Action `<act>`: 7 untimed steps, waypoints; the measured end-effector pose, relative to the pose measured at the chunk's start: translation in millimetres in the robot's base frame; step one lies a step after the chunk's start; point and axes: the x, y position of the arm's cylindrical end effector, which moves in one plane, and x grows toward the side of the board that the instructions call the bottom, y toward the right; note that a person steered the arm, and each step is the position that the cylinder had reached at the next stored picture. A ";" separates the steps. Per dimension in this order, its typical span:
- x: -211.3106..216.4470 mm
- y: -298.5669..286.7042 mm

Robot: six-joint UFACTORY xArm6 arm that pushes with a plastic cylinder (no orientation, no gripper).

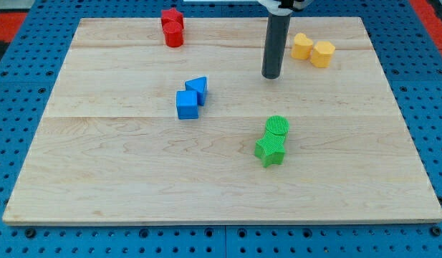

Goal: Move yellow heart towards top right

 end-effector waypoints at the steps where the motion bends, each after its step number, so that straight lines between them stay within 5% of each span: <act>1: -10.3 17.7; 7: 7.7 36.2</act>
